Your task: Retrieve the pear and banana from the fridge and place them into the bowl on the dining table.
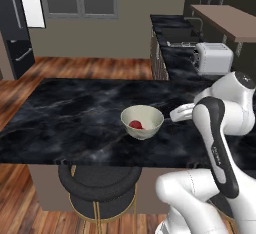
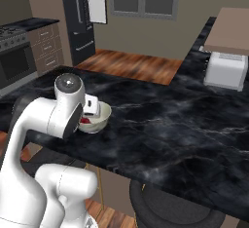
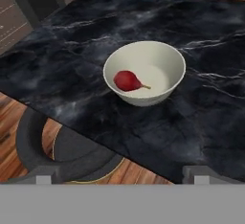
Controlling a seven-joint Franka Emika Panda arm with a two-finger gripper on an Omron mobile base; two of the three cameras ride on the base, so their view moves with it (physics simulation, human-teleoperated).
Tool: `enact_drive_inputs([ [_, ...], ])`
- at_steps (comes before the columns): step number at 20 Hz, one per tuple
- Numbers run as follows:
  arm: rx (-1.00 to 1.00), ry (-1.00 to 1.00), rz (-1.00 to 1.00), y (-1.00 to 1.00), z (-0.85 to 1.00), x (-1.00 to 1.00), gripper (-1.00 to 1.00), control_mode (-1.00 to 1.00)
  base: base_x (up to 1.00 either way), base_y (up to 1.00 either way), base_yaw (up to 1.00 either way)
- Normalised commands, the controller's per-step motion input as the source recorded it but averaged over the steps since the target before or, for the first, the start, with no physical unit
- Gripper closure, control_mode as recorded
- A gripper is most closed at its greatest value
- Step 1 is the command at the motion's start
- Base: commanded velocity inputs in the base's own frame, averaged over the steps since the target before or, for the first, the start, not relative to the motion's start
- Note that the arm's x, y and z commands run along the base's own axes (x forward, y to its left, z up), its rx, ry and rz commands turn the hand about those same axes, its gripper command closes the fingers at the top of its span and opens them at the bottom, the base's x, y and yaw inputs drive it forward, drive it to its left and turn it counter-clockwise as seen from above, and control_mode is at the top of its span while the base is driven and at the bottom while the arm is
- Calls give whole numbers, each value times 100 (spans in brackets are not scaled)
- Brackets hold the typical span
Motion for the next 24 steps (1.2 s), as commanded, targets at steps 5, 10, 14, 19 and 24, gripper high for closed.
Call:
enact_drive_inputs([
  [5,0,0,0,0,0,0,-100,100,-82,11,0],
  [10,0,0,0,0,0,0,-100,100,-71,62,0],
  [14,0,0,0,0,0,0,-100,100,2,100,-4],
  [19,0,0,0,0,0,0,-100,100,32,100,-13],
  [24,0,0,0,0,0,0,-100,100,52,100,-10],
])
